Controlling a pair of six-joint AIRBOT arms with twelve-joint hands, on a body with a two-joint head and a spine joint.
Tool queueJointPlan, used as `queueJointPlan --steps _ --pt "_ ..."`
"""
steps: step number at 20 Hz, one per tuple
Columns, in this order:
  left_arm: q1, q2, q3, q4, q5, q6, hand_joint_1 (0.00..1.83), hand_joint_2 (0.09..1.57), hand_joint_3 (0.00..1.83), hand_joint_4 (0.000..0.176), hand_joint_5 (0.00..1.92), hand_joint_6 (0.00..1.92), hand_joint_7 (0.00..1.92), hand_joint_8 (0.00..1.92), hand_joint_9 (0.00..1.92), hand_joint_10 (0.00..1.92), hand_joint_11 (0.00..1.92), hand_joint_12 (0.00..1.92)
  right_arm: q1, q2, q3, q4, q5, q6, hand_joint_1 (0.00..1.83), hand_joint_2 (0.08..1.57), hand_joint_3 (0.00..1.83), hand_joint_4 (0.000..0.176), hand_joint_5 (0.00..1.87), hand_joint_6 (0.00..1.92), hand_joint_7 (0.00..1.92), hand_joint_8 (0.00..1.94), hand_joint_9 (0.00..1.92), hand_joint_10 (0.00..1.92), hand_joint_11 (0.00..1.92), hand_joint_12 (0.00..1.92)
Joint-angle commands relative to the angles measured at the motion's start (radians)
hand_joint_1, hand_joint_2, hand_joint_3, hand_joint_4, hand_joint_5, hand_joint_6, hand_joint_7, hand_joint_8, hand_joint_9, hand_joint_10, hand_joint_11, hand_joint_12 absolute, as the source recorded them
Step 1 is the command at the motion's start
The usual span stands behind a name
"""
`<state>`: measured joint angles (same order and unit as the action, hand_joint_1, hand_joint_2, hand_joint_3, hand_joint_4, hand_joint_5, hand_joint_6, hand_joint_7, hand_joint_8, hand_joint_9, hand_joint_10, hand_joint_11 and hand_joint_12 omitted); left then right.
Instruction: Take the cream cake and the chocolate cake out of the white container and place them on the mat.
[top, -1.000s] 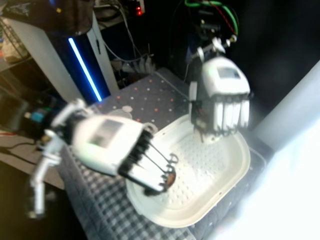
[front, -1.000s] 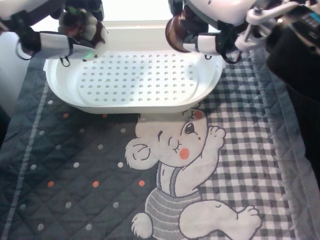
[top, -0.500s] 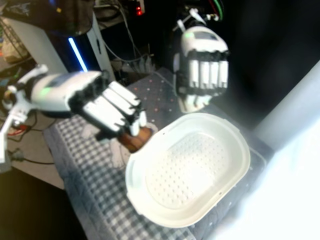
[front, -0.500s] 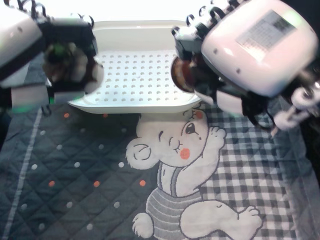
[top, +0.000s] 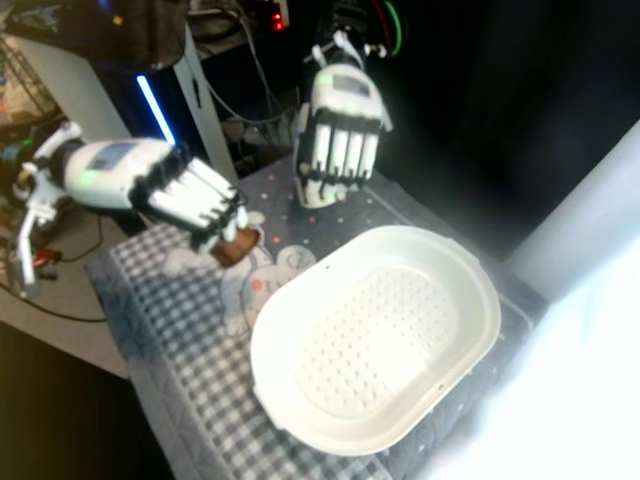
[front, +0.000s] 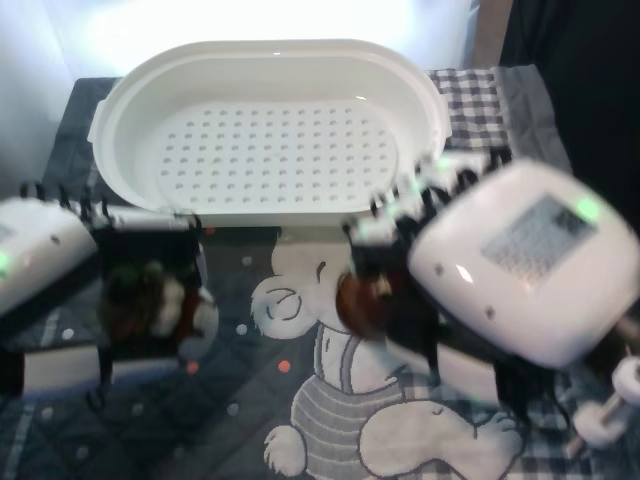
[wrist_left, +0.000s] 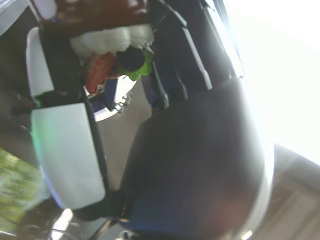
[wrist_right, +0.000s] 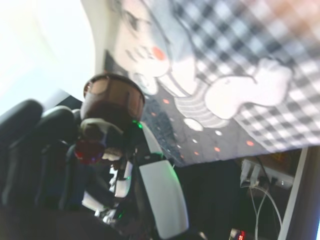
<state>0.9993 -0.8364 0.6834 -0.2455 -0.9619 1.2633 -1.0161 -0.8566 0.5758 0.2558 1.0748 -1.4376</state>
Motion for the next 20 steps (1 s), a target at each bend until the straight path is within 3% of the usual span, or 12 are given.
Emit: queueJointPlan --steps 1,6,8,9,10,11,12,13,15,16,18,20 --pt "-0.009 -0.009 -0.003 0.025 -0.11 -0.007 1.33 1.25 0.0 0.0 0.58 1.37 0.69 1.36 0.81 1.51 0.73 1.43 -0.012 -0.006 0.002 -0.025 0.112 0.036 1.29 1.07 0.0 0.0 0.98 0.81 1.17 0.91 0.72 1.42 0.67 1.79" --pt "0.031 -0.068 0.022 0.023 -0.022 -0.092 1.32 1.25 0.0 0.0 0.58 1.35 0.71 1.33 0.84 1.52 0.7 1.5 -0.095 -0.031 0.006 0.019 0.076 0.102 1.36 1.2 0.0 0.0 0.76 1.1 1.02 1.1 0.57 1.64 0.5 1.88" --pt "0.049 -0.087 0.043 0.008 -0.006 -0.126 1.31 1.26 0.0 0.0 0.54 1.43 0.71 1.35 0.77 1.56 0.56 1.42 -0.095 -0.036 0.012 0.028 0.063 0.102 1.27 1.15 0.0 0.0 0.78 1.11 1.04 1.11 0.58 1.52 0.56 1.86" --pt "0.052 -0.095 0.051 0.001 0.005 -0.137 0.88 1.25 0.0 0.028 0.49 0.76 0.65 0.39 0.54 0.65 0.27 1.33 -0.095 -0.038 0.013 0.031 0.06 0.102 1.22 1.18 0.01 0.0 0.75 1.27 0.96 1.16 0.48 1.53 0.52 1.82" --pt "0.053 -0.097 0.053 -0.002 0.007 -0.138 0.88 1.25 0.0 0.028 0.49 0.76 0.65 0.39 0.54 0.65 0.27 1.33 -0.096 -0.039 0.014 0.032 0.06 0.102 1.22 1.18 0.01 0.0 0.75 1.27 0.96 1.16 0.48 1.53 0.52 1.82" --pt "0.056 -0.1 0.056 -0.008 0.01 -0.142 0.82 1.2 0.0 0.055 0.5 0.34 0.62 0.17 0.48 0.44 0.13 1.34 -0.096 -0.04 0.014 0.034 0.06 0.102 1.15 1.13 0.0 0.0 0.57 1.05 0.71 1.1 0.41 1.49 0.38 1.79" --pt "0.06 -0.1 0.058 -0.011 0.008 -0.151 0.77 1.13 0.0 0.078 0.47 0.14 0.53 0.05 0.4 0.32 0.03 1.3 -0.096 -0.04 0.014 0.035 0.06 0.102 1.07 1.08 0.0 0.0 0.44 0.86 0.51 1.01 0.31 1.33 0.19 1.7" --pt "0.062 -0.1 0.058 -0.013 0.005 -0.156 0.71 1.09 0.0 0.1 0.44 0.05 0.45 0.01 0.35 0.26 0.0 1.25 -0.096 -0.04 0.014 0.036 0.06 0.102 1.01 1.06 0.0 0.0 0.39 0.69 0.39 0.88 0.24 1.19 0.07 1.64" --pt "0.07 -0.097 0.059 -0.017 -0.012 -0.169 0.57 0.99 0.0 0.169 0.06 0.01 0.15 0.0 0.14 0.11 0.0 0.84 -0.096 -0.039 0.014 0.041 0.062 0.102 0.75 1.03 0.0 0.0 0.22 0.26 0.19 0.43 0.04 0.85 0.0 1.4" --pt "0.075 -0.092 0.056 -0.02 -0.026 -0.174 0.59 0.94 0.0 0.175 0.01 0.0 0.08 0.0 0.1 0.07 0.0 0.75 -0.096 -0.037 0.013 0.041 0.066 0.102 0.72 1.0 0.0 0.0 0.2 0.14 0.2 0.28 0.04 0.73 0.0 1.32" --pt "0.092 -0.069 0.045 -0.035 -0.089 -0.181 0.61 0.87 0.0 0.176 0.0 0.0 0.0 0.0 0.09 0.03 0.0 0.84 -0.096 -0.027 0.009 0.041 0.084 0.102 0.67 0.92 0.0 0.0 0.16 0.03 0.17 0.11 0.02 0.55 0.0 1.16" --pt "0.106 -0.035 0.032 -0.039 -0.177 -0.199 0.55 0.84 0.0 0.176 0.0 0.0 0.02 0.0 0.13 0.03 0.0 0.93 -0.096 -0.014 0.005 0.037 0.133 0.102 0.49 0.96 0.0 0.0 0.21 0.03 0.22 0.08 0.05 0.55 0.0 1.28"
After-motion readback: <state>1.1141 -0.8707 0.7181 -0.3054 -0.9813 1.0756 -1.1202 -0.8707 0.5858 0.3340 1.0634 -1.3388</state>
